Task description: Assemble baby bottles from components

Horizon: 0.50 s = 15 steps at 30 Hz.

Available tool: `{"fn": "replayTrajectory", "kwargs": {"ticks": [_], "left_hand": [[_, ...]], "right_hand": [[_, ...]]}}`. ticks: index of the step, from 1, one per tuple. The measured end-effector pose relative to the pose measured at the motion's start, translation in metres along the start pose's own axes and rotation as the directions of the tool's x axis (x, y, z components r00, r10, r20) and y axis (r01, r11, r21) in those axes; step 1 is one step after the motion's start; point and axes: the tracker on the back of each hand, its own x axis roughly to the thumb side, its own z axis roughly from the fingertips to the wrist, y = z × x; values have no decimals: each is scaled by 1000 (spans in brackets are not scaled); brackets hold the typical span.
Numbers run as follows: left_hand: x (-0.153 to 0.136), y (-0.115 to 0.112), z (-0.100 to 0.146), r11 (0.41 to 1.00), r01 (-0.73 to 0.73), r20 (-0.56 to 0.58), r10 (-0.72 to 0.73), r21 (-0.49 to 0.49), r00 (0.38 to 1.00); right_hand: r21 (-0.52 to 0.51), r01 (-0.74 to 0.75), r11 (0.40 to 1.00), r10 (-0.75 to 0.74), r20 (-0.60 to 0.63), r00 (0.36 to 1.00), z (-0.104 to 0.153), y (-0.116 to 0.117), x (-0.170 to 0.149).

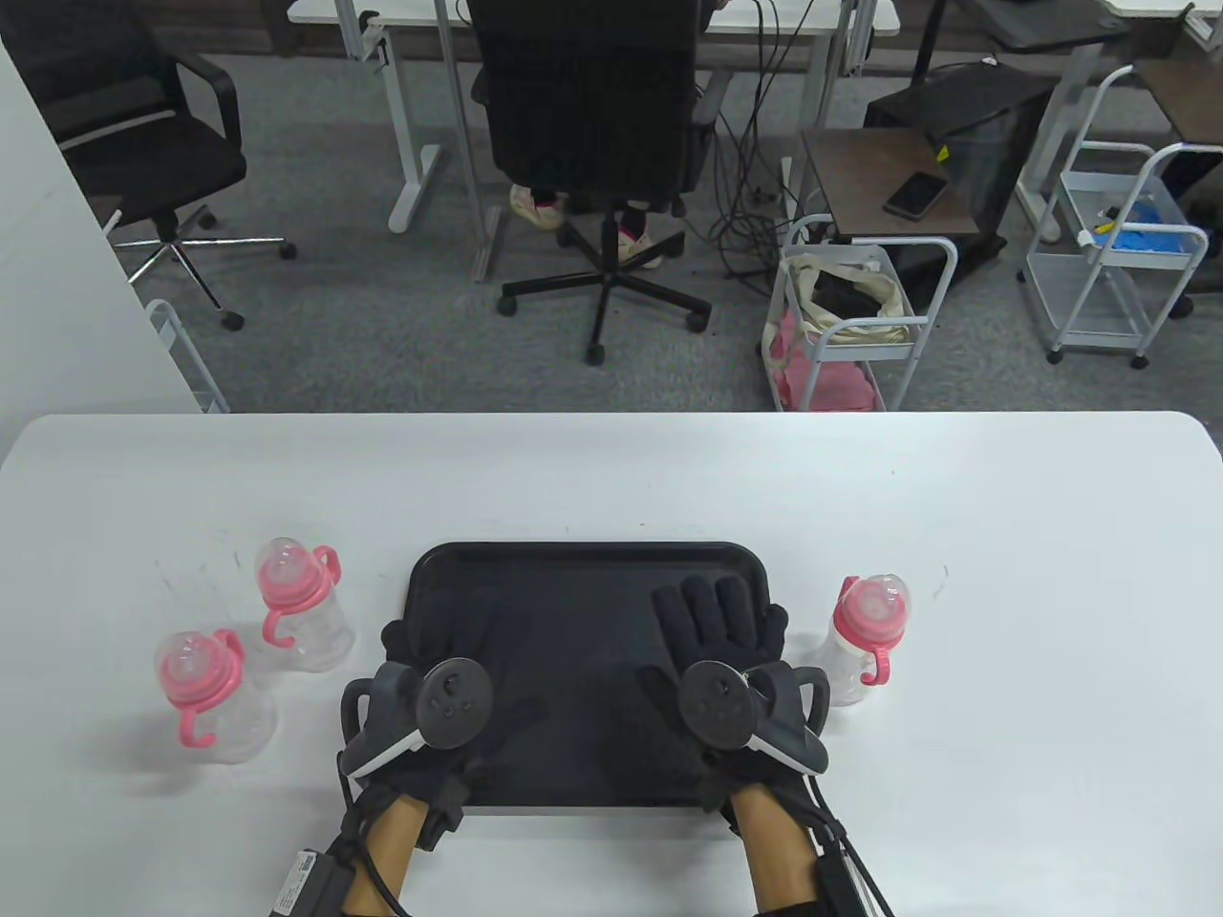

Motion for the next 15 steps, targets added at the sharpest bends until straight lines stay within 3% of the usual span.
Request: {"fn": "replayTrajectory", "kwargs": {"ticks": [3, 5, 15], "left_hand": [[2, -2, -1, 1000, 24, -2, -24, 2, 1000], [3, -2, -1, 999, 34, -5, -34, 5, 999], [8, -6, -3, 997, 74, -21, -74, -6, 997]], "right_hand": [[-4, 15, 1000, -15, 5, 1000, 2, 17, -5], [64, 104, 993, -104, -6, 995, 0, 23, -8], [38, 62, 997, -64, 48, 997, 8, 19, -11]]}}
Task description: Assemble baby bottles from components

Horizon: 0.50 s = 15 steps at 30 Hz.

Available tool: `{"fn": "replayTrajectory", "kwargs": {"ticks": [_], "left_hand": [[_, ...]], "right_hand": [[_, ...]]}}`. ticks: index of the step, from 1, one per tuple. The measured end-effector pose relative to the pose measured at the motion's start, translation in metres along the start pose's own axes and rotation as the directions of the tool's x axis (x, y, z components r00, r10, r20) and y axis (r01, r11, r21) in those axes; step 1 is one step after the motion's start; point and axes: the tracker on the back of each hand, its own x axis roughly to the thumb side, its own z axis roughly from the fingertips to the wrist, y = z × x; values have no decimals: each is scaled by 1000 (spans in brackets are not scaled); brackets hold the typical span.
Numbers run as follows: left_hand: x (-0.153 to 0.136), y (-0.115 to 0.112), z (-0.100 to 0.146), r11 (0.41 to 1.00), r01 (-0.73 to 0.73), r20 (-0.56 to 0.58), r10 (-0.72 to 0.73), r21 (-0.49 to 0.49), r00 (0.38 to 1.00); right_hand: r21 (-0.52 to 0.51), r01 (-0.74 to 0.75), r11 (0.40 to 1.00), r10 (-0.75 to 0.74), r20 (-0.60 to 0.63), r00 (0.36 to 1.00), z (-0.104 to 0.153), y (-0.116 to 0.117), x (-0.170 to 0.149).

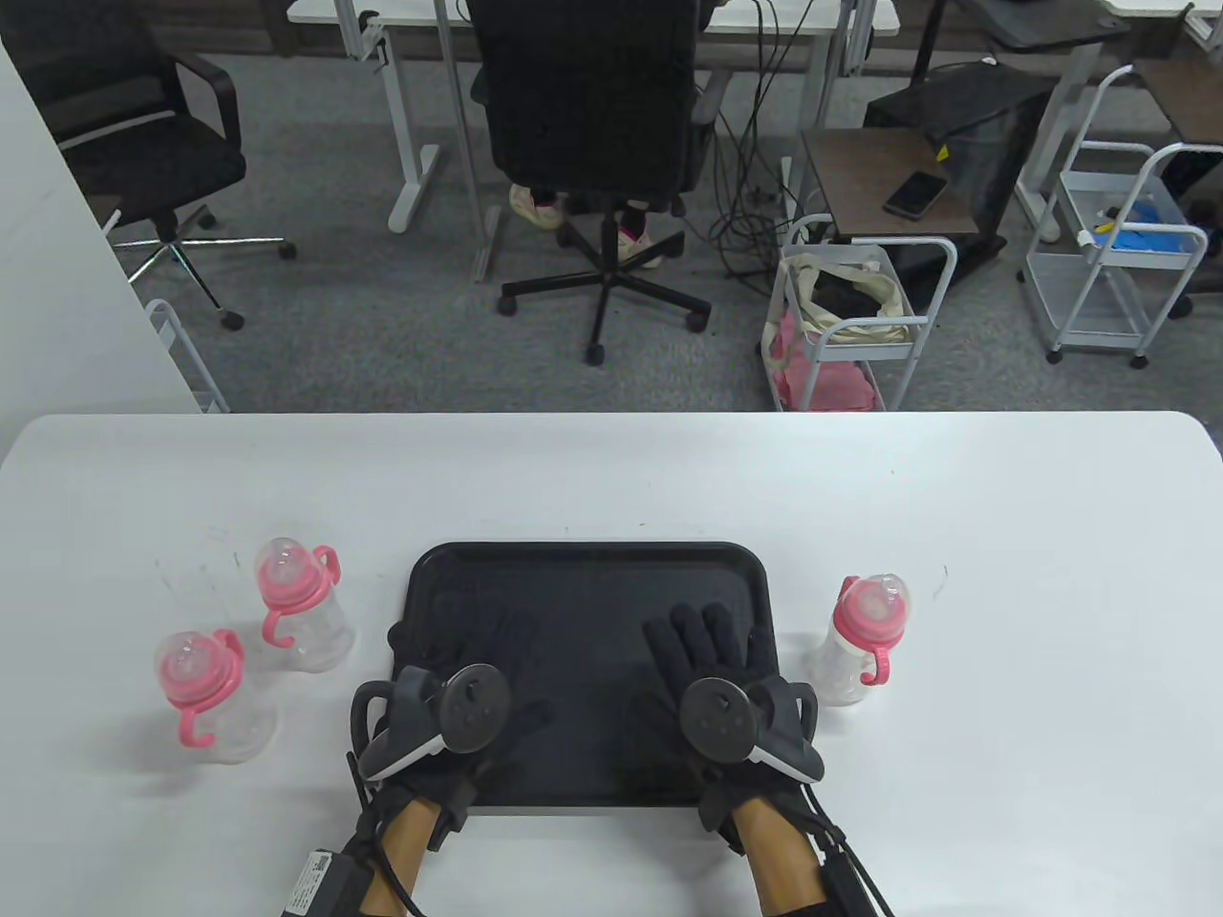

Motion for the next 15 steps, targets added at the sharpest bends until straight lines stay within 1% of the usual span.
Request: {"fn": "replayTrajectory", "kwargs": {"ticks": [6, 15], "left_hand": [[2, -3, 0, 1000, 12, -1, -12, -18, 1000], [4, -4, 0, 999, 20, 3, -20, -36, 1000]], "right_hand": [[-20, 25, 999, -25, 1, 1000, 3, -3, -1], [-6, 31, 999, -31, 15, 999, 6, -1, 3]]}}
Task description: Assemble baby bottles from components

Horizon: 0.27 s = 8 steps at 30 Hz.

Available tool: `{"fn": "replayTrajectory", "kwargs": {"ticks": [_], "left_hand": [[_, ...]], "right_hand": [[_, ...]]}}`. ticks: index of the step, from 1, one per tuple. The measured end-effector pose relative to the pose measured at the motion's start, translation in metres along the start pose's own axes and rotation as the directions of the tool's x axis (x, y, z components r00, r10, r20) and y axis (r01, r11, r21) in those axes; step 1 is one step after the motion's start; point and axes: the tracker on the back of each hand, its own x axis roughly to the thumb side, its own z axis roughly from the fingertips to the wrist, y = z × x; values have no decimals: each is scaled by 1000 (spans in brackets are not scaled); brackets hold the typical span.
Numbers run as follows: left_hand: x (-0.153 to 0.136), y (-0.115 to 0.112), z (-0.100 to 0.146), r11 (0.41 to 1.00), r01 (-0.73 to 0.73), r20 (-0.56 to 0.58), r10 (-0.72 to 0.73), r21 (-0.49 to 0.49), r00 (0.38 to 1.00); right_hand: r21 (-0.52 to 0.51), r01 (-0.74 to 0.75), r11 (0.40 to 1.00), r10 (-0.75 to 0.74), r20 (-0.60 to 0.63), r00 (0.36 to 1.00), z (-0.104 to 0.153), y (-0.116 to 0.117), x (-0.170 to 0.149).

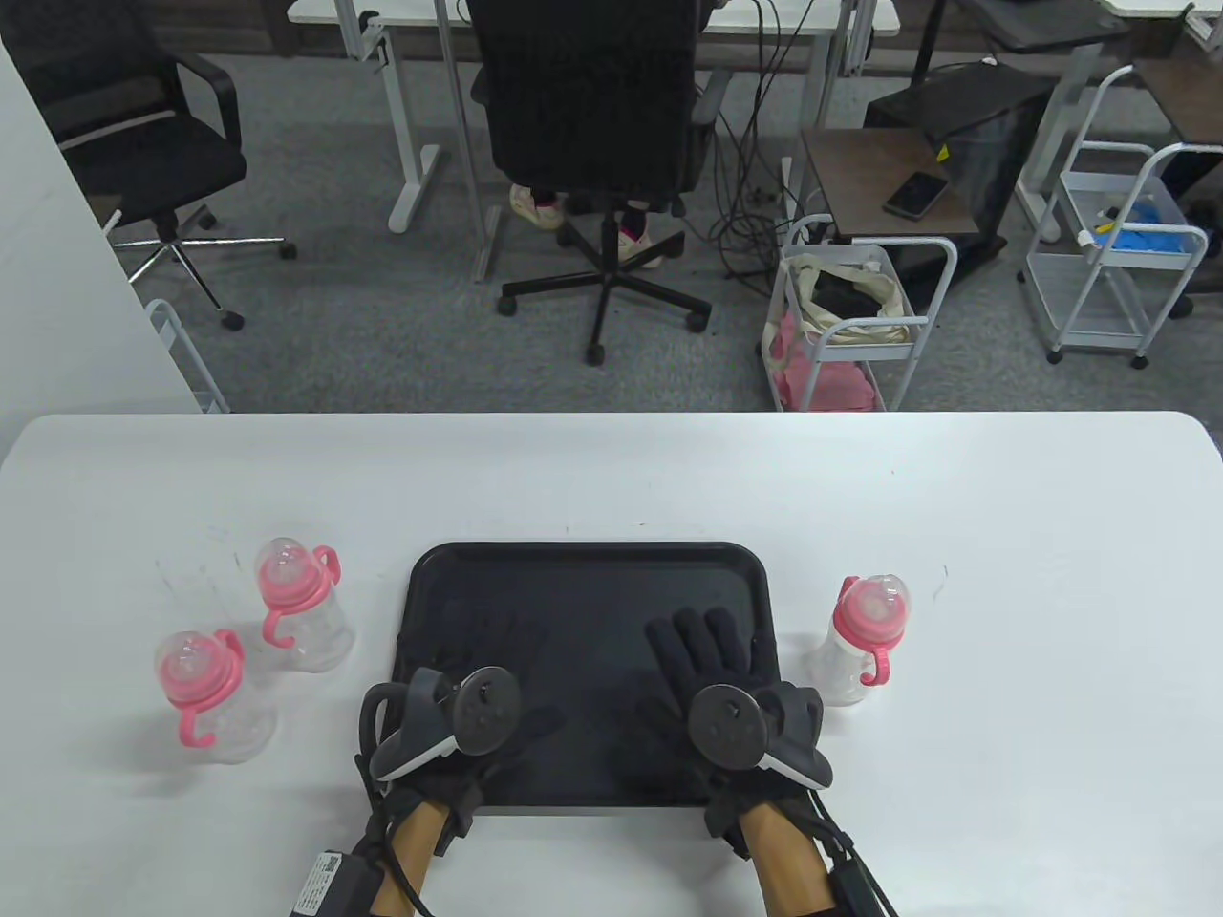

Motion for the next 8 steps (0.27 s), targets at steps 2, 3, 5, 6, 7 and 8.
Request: {"fn": "replayTrajectory", "kwargs": {"ticks": [2, 3, 5, 6, 7, 8], "left_hand": [[0, 1, 0, 1000, 2, -2, -2, 1, 1000], [-1, 0, 0, 1000, 0, -4, 0, 0, 1000], [-1, 0, 0, 1000, 2, -7, -2, 0, 1000], [-2, 0, 0, 1000, 6, -9, -6, -3, 1000], [-2, -1, -1, 1000, 8, -11, -8, -7, 1000], [-2, -1, -1, 1000, 7, -15, -7, -11, 1000]], "right_hand": [[1, 15, 1000, -15, 10, 1000, 0, 0, 3], [-1, 19, 1000, -19, 17, 1000, 0, 0, 5], [1, 19, 1000, -19, 29, 999, 0, 0, 8], [2, 21, 1000, -21, 33, 999, -1, 0, 9], [2, 22, 1000, -23, 34, 999, -1, 0, 9], [1, 29, 1000, -29, 36, 999, -1, 0, 9]]}}
